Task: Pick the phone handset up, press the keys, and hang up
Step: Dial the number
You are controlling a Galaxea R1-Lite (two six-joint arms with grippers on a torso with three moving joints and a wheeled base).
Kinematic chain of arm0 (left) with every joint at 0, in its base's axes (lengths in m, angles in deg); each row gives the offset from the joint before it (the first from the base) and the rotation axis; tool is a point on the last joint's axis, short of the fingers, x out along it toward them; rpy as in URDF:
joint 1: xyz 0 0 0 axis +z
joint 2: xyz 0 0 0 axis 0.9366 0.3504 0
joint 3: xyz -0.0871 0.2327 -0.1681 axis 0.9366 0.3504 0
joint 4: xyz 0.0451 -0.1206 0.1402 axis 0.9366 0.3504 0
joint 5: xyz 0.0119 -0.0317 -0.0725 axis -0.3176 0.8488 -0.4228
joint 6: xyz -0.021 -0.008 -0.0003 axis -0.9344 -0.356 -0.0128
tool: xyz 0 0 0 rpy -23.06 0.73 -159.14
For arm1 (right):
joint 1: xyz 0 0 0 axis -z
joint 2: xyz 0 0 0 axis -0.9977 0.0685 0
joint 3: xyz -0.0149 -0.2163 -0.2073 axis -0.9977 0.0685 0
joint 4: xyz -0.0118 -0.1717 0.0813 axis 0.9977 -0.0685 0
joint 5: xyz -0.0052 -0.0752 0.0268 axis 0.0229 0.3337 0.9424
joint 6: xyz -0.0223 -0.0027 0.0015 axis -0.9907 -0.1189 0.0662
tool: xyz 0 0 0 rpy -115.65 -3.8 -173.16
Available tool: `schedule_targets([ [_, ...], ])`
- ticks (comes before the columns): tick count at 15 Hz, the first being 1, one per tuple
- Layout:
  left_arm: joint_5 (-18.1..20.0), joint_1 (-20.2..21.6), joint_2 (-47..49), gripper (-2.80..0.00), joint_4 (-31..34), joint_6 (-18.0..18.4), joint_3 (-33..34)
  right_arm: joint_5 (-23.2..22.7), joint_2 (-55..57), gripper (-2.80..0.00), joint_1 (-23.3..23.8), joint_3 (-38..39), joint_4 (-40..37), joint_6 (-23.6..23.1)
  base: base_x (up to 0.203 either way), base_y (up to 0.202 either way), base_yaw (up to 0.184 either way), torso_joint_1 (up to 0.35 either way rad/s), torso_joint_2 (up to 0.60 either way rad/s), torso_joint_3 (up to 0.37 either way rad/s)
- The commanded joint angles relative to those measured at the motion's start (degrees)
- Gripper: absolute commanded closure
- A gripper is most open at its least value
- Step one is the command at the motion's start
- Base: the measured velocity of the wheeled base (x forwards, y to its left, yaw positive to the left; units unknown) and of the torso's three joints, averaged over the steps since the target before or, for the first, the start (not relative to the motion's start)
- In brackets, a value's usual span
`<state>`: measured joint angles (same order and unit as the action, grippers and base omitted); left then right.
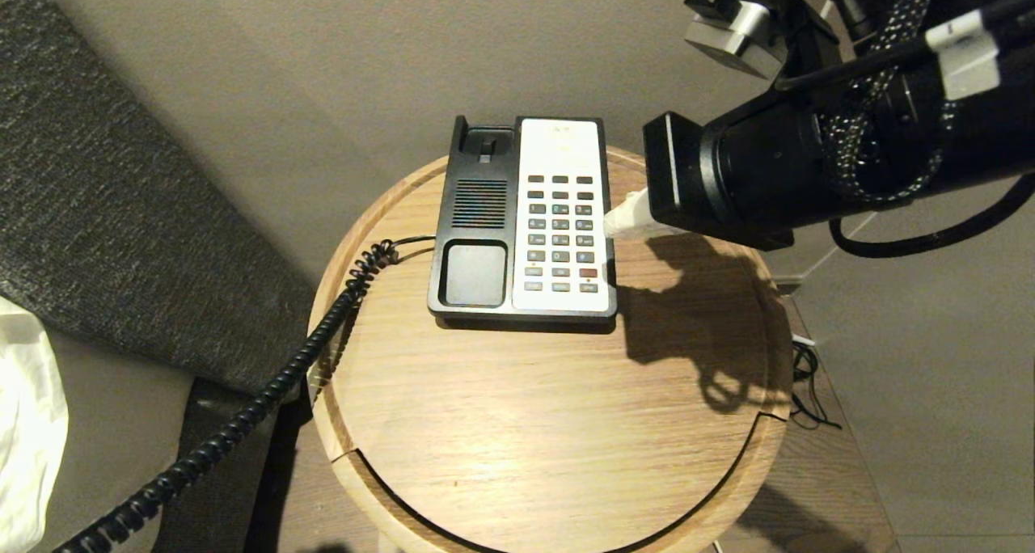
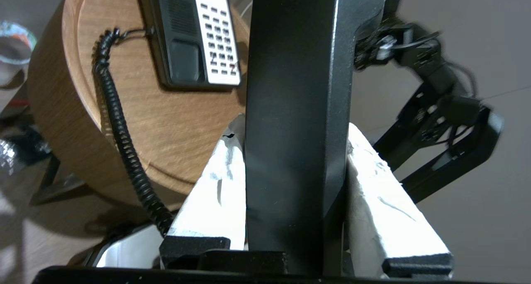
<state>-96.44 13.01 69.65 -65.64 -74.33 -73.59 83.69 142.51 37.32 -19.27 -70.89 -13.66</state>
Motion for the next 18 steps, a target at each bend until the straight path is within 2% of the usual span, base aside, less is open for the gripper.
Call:
schedule_targets([
  [1, -0.14, 0.04, 0.21, 0.0, 0.05, -0.2, 0.11, 1.01, 1.11, 0.0, -0.12, 1.02, 1.42, 0.14, 0.0, 0.0, 0.0, 0.0, 0.0, 0.0],
  [5, -0.22, 0.05, -0.06, 0.0, 0.05, -0.2, 0.3, 4.83, 3.87, 0.0, -0.12, 1.32, 5.98, 0.23, 0.0, 0.0, 0.0, 0.0, 0.0, 0.0],
  [18, -0.31, -0.03, -0.59, 0.0, -0.39, -0.2, 0.66, 8.0, 6.59, 0.0, 0.94, 1.77, 6.18, -1.0, 0.0, 0.0, 0.0, 0.0, 0.0, 0.0],
])
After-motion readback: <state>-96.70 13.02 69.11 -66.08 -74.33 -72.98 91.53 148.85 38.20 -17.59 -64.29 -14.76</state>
